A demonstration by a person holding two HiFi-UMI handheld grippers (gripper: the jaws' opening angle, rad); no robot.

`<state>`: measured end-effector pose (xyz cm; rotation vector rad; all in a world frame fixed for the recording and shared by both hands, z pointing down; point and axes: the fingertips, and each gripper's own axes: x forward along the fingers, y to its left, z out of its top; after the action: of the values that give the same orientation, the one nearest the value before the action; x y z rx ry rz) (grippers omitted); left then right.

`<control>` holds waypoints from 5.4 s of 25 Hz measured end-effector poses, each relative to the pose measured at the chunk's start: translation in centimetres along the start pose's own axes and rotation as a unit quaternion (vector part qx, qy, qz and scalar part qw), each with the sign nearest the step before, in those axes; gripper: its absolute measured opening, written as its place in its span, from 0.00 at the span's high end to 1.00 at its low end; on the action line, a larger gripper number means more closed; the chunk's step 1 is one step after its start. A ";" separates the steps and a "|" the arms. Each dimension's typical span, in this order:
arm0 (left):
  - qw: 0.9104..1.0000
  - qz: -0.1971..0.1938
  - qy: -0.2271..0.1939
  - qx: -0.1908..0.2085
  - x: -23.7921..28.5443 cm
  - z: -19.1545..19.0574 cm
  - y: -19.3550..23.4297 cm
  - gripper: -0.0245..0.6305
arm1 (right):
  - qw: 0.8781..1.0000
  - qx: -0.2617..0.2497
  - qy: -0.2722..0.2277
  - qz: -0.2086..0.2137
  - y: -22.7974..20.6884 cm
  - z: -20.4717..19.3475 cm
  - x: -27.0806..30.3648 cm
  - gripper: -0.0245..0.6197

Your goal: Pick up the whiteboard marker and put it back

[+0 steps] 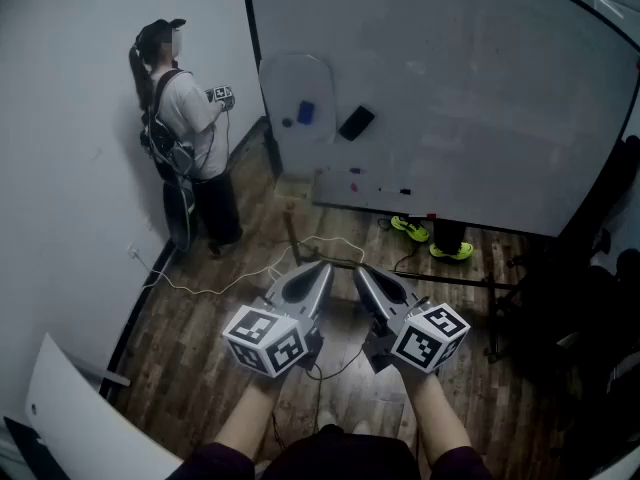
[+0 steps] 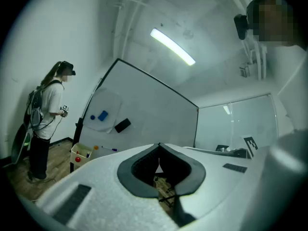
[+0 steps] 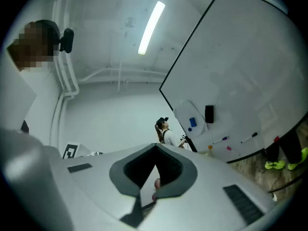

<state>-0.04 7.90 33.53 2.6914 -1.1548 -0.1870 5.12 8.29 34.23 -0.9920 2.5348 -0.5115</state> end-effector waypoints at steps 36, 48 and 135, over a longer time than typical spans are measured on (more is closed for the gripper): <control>0.999 0.021 0.008 -0.035 -1.2 -1.3 8.5 0.96 | 0.999 0.028 0.032 -0.004 -1.4 -4.4 6.9 0.96; 0.998 0.030 0.013 -0.048 -1.0 -1.2 14.2 0.96 | 0.998 0.036 0.038 -0.019 -2.7 -5.9 11.0 0.96; 0.973 0.159 0.164 0.030 23.1 -14.5 39.3 0.74 | 0.981 0.148 0.097 -0.074 -29.9 -11.2 25.2 0.96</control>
<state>-8.90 -33.30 56.11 2.4129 -1.4709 0.3327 -0.34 -27.73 52.39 -1.0646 2.4600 -1.0415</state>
